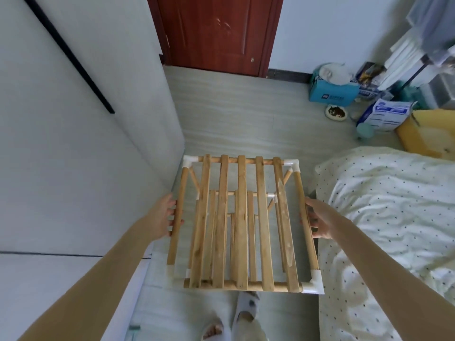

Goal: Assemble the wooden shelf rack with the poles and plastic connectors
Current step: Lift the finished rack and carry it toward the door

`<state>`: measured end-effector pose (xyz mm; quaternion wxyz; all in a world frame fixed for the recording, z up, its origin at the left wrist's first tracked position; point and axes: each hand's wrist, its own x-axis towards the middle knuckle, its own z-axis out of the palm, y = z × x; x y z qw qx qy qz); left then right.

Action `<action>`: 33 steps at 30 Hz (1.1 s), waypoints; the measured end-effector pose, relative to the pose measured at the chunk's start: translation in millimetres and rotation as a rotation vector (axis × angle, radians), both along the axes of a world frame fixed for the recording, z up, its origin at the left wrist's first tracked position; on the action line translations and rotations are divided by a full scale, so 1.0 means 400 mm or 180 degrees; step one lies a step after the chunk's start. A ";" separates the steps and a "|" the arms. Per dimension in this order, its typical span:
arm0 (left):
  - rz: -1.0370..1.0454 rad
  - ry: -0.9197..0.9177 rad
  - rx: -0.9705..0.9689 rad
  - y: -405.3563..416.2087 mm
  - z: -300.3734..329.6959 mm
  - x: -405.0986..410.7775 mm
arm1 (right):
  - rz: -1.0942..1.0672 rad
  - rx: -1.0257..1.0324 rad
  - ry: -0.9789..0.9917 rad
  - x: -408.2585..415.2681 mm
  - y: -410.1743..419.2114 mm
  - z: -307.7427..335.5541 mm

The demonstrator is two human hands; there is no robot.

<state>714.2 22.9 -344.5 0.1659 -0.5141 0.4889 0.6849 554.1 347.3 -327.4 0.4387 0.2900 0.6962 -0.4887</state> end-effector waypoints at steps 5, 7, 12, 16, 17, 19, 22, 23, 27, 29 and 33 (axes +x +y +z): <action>0.0205 0.0184 -0.0070 -0.097 0.076 -0.269 | 0.0115 -0.0078 0.0194 -0.300 -0.096 0.071; 0.0274 0.0208 -0.0008 -0.131 0.099 -0.365 | 0.0253 -0.0093 0.0204 -0.417 -0.133 0.091; 0.0422 0.0323 0.0007 -0.223 0.146 -0.607 | 0.0520 -0.0088 0.0308 -0.701 -0.253 0.134; 0.0590 0.0435 -0.0007 -0.308 0.175 -0.799 | 0.0653 -0.0088 0.0369 -0.928 -0.366 0.173; 0.0631 0.0457 -0.0019 -0.332 0.182 -0.845 | 0.0685 -0.0081 0.0387 -0.985 -0.397 0.184; 0.0745 0.0456 -0.0050 -0.381 0.196 -0.942 | 0.0720 -0.0026 0.0411 -1.101 -0.468 0.204; 0.0886 0.0321 -0.0160 -0.459 0.209 -1.095 | 0.0786 0.0004 0.0447 -1.271 -0.575 0.220; 0.0927 0.0255 -0.0217 -0.482 0.211 -1.143 | 0.0814 0.0022 0.0459 -1.323 -0.612 0.223; 0.1193 0.0157 -0.0310 -0.586 0.224 -1.329 | 0.0949 0.0078 0.0469 -1.533 -0.764 0.244; 0.1329 0.0052 -0.0274 -0.630 0.234 -1.409 | 0.1024 0.0116 0.0458 -1.621 -0.835 0.251; 0.1577 0.0157 -0.0105 -0.738 0.238 -1.553 | 0.1168 0.0103 0.0476 -1.798 -0.983 0.250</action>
